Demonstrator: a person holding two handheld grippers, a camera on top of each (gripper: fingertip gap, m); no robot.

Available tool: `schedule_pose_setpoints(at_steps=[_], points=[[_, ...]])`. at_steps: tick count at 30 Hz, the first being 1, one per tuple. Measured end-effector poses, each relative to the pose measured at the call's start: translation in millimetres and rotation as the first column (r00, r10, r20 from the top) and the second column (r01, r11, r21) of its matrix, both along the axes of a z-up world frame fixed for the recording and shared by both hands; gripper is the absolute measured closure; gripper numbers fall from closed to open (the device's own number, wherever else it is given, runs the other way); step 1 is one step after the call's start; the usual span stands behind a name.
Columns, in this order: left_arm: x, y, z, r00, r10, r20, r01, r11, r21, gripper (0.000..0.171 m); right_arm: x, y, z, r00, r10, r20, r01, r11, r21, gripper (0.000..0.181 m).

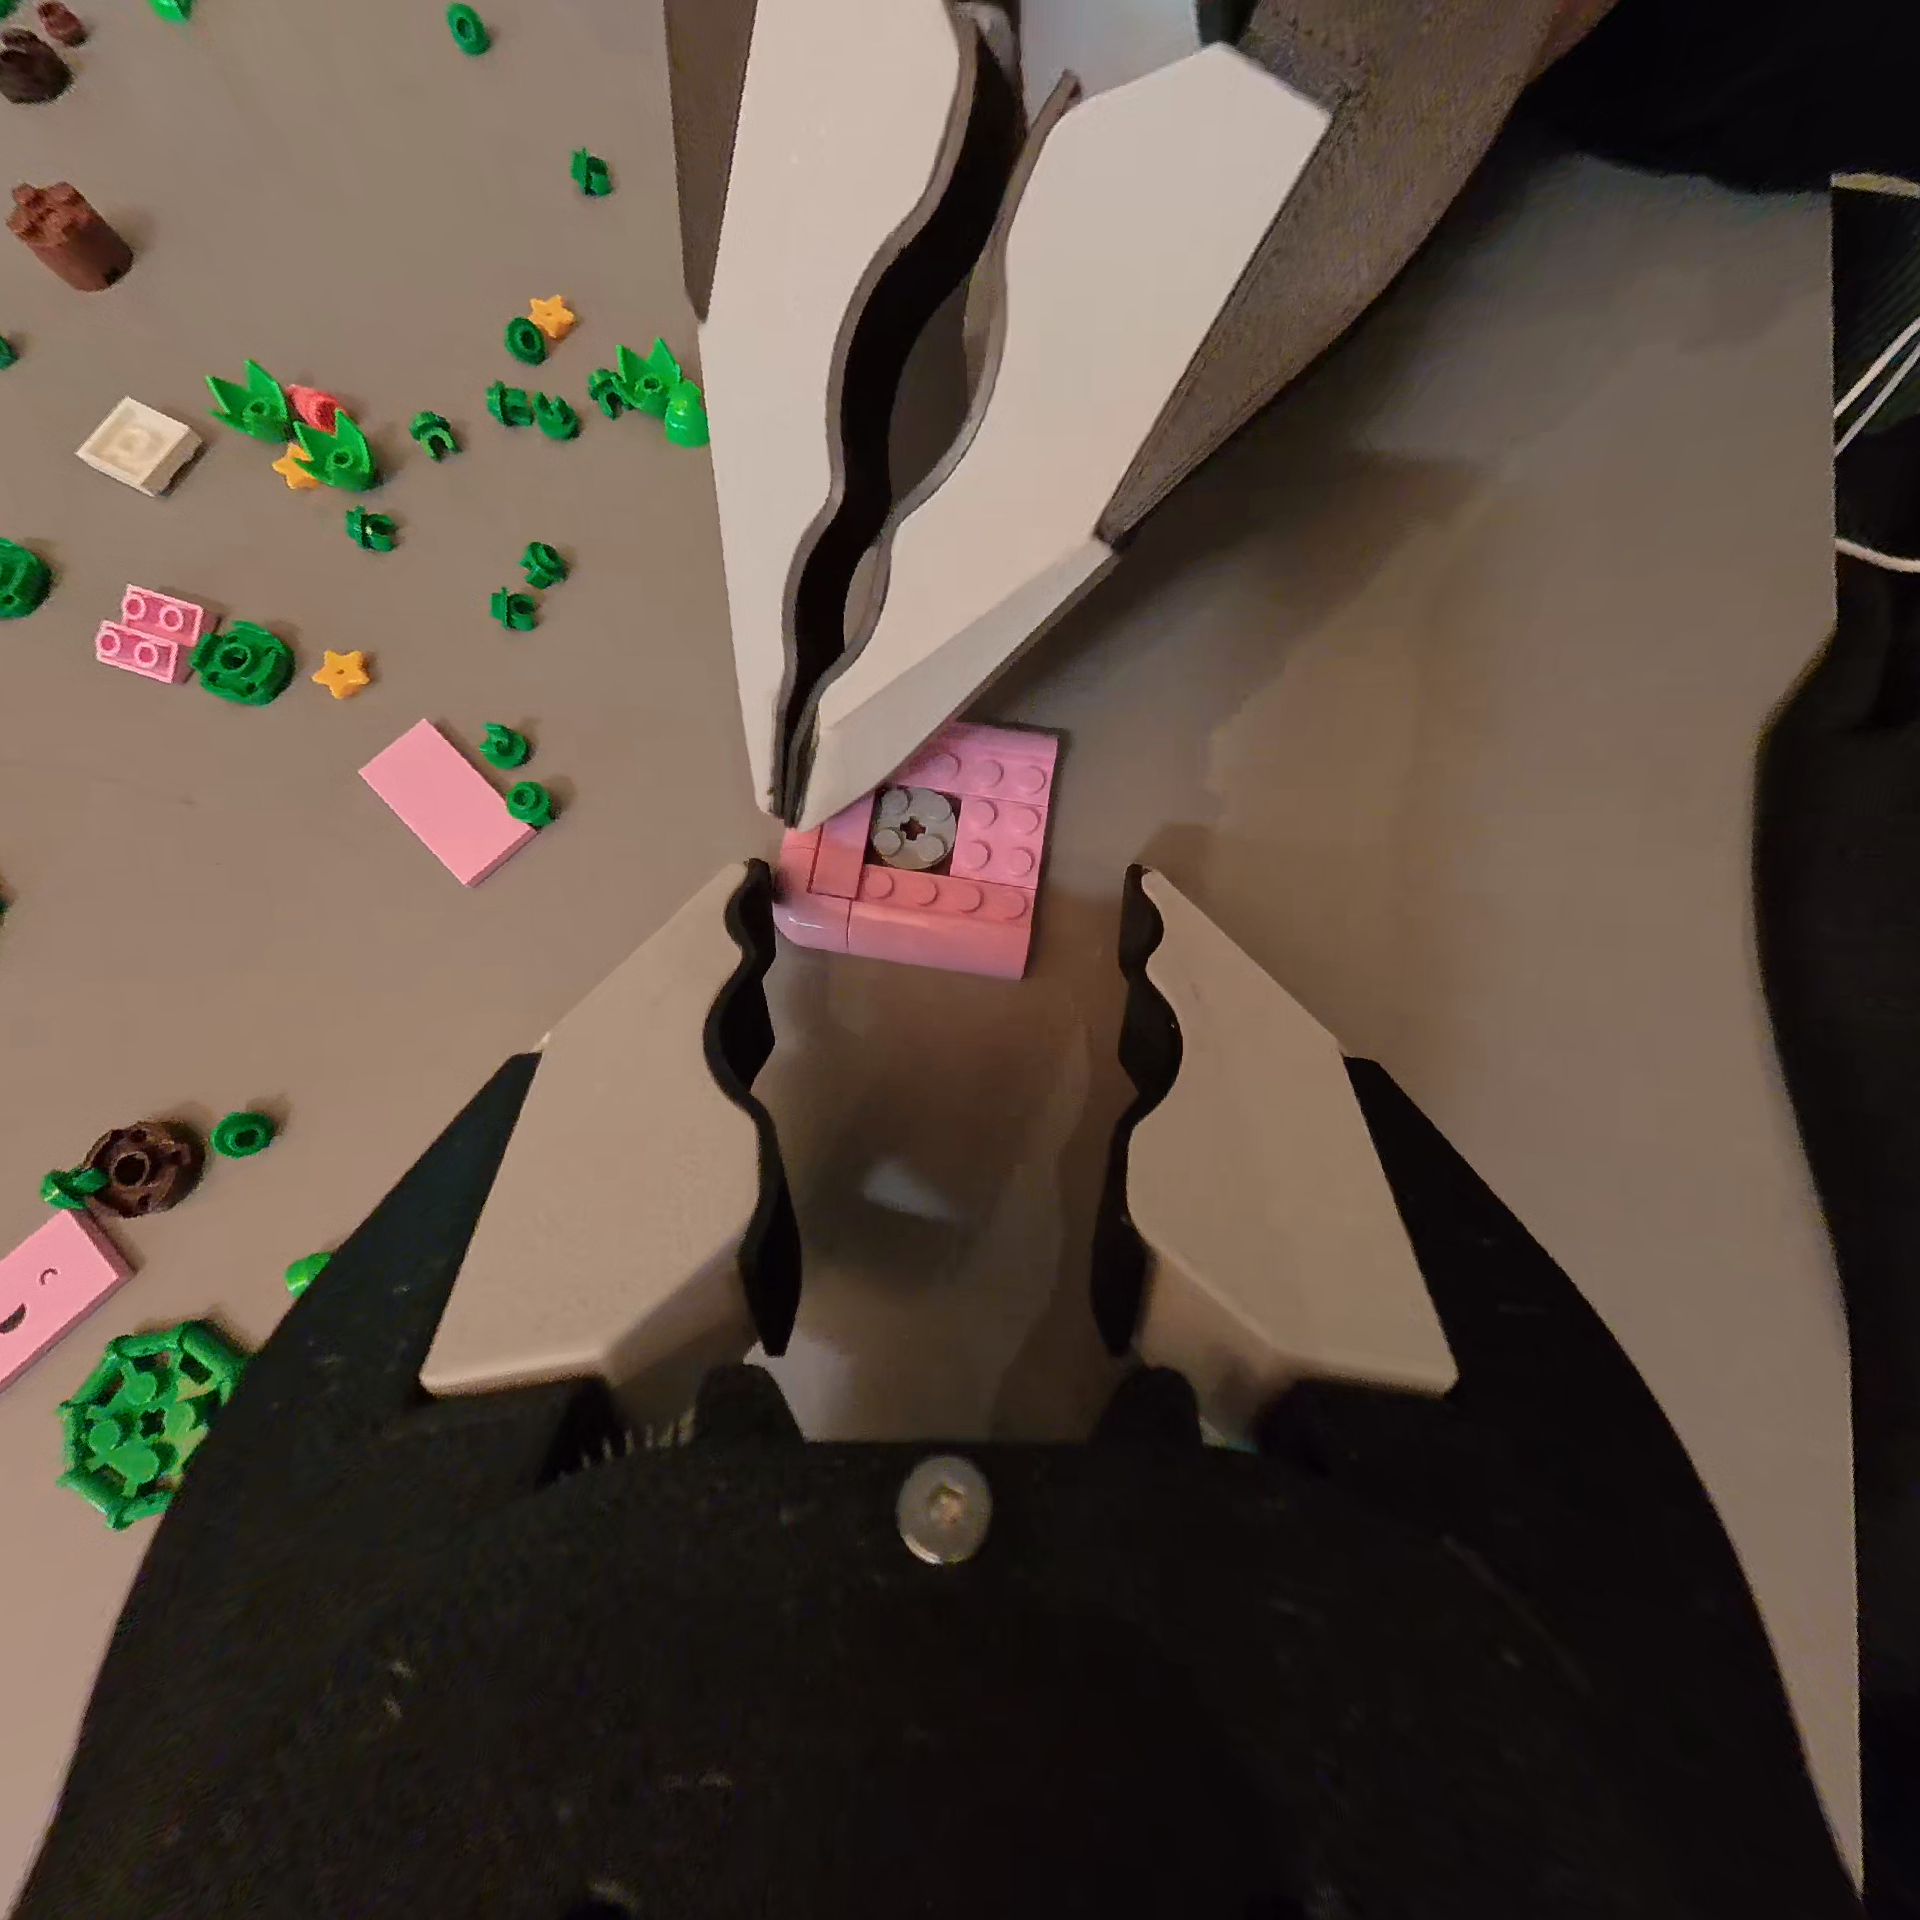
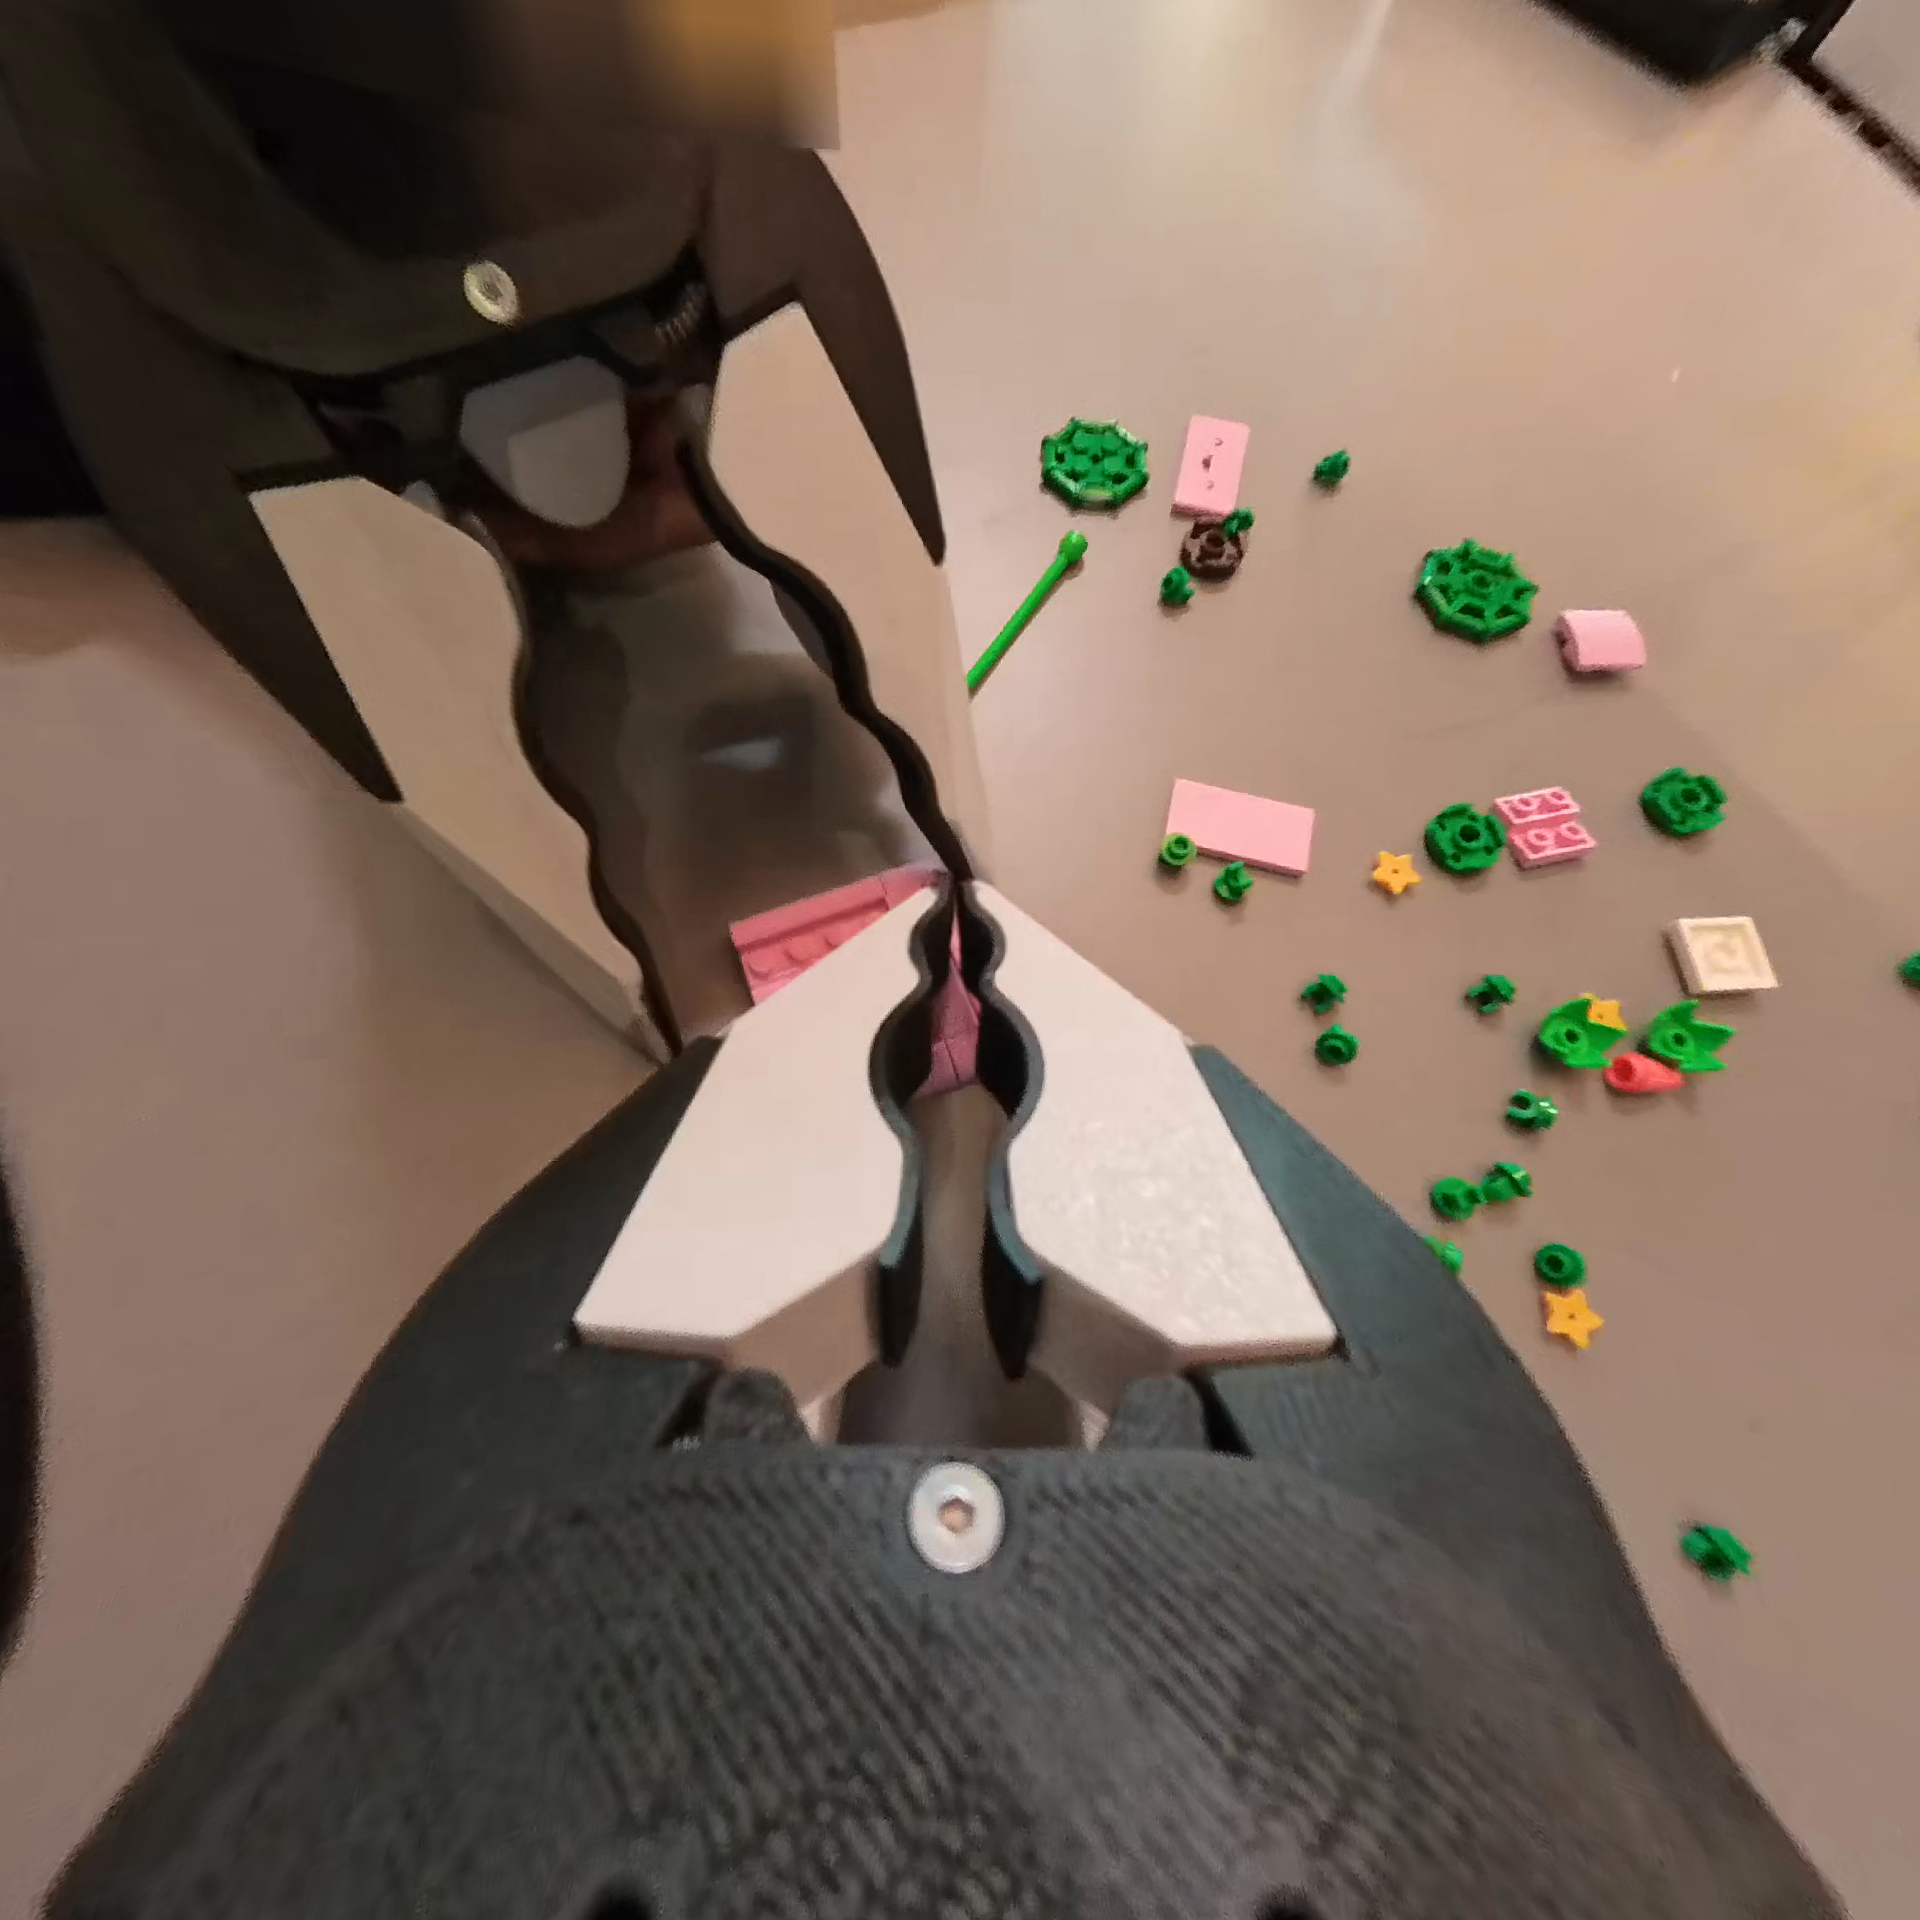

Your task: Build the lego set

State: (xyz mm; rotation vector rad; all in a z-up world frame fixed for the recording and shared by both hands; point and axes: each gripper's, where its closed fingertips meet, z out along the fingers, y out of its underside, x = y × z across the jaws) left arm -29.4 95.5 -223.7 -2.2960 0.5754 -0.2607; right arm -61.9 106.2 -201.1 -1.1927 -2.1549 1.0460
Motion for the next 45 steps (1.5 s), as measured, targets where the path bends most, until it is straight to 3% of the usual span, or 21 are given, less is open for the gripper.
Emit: schedule_pose_setpoints(at_steps=[7, 18, 31, 36, 40, 45], points=[[-0.5, 0.5, 0.4, 0.999, 0.005, 0.033, -0.005, 1.0, -0.015, 0.108, 7.7, -36.9, 42.5, 0.974, 0.083, -0.213, -0.102, 0.991, -0.081, 0.178], [-0.4, 0.5, 1.2, 0.999, 0.006, 0.05, -0.005, 1.0, -0.019, 0.107, 18.2, -66.0, 56.7, 0.908, 0.176, -0.381, -0.181, 0.983, 0.023, 0.18], [-0.4, 0.5, 1.1, 0.999, 0.006, 0.046, -0.005, 1.0, -0.018, 0.107, 16.5, -60.9, 56.6, 0.92, 0.154, -0.36, -0.175, 0.984, -0.027, 0.179], [-0.6, 0.5, 1.1, 0.999, 0.007, 0.047, -0.006, 1.0, -0.018, 0.107, 5.1, -22.6, 60.0, 0.947, 0.026, -0.319, -0.051, 0.996, -0.07, 0.178], [-0.8, 0.5, 0.3, 1.0, 0.007, 0.028, -0.006, 1.0, -0.013, 0.108, 3.7, 6.2, 31.1, 0.989, 0.006, -0.145, -0.005, 1.0, 0.003, 0.163], [-0.8, 0.4, -0.1, 1.0, 0.006, 0.016, -0.006, 1.0, -0.01, 0.107, 6.4, 5.5, 17.0, 0.997, 0.027, -0.075, -0.028, 1.0, -0.012, 0.181]])
